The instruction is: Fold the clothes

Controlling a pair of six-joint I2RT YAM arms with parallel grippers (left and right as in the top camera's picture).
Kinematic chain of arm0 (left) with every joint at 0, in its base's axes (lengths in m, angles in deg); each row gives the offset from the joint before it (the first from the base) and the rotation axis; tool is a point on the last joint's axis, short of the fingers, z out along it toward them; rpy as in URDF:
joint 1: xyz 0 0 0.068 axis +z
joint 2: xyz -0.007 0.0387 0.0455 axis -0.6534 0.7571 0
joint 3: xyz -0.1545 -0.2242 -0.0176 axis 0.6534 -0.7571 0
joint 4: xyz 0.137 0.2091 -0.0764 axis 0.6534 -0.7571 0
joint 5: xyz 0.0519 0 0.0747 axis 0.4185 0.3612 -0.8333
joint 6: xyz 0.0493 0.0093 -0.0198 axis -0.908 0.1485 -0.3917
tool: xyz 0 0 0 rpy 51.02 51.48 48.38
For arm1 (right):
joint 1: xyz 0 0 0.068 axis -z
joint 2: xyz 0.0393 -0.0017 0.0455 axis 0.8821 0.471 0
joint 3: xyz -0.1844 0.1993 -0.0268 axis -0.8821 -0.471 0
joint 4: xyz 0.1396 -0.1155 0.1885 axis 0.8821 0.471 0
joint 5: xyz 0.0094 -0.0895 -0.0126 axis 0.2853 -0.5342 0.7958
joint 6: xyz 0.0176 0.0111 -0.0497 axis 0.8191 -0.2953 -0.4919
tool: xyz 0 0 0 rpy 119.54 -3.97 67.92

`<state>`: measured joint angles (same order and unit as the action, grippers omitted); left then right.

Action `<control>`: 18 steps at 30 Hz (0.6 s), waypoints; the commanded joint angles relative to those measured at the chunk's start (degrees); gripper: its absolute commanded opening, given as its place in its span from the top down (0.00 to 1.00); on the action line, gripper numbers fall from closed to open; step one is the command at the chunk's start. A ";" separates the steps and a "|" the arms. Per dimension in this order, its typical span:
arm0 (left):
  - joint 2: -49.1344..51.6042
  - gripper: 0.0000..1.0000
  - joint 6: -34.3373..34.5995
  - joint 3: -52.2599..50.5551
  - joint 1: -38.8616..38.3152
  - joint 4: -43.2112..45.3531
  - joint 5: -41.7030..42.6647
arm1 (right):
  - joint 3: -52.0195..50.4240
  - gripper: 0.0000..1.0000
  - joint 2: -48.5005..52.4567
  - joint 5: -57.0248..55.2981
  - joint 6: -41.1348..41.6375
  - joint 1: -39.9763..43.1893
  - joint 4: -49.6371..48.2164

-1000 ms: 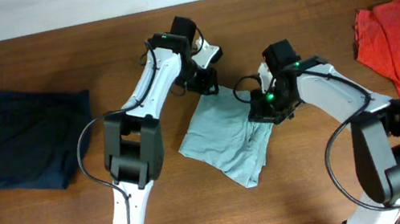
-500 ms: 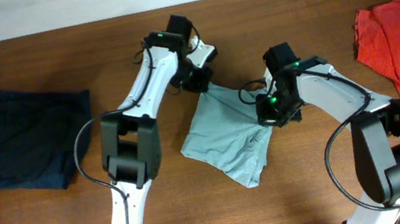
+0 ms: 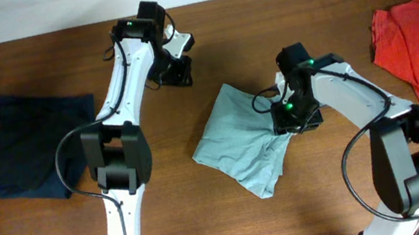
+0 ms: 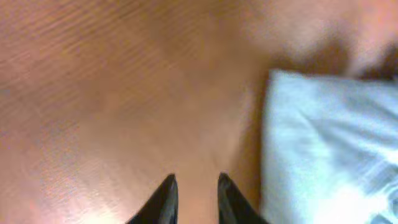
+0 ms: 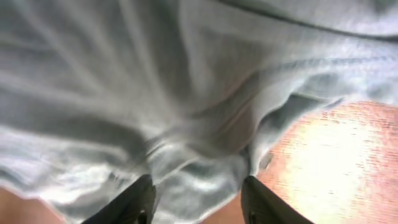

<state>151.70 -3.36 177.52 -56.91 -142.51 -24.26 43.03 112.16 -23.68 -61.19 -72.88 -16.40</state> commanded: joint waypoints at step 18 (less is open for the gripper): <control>1.29 0.75 -6.19 -8.24 -8.98 -19.19 2.95 | 0.55 0.41 -3.41 6.78 2.45 -3.63 11.17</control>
<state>151.72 -7.78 171.48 -65.74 -161.57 -20.48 45.11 109.90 -14.30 -60.82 -76.27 -4.92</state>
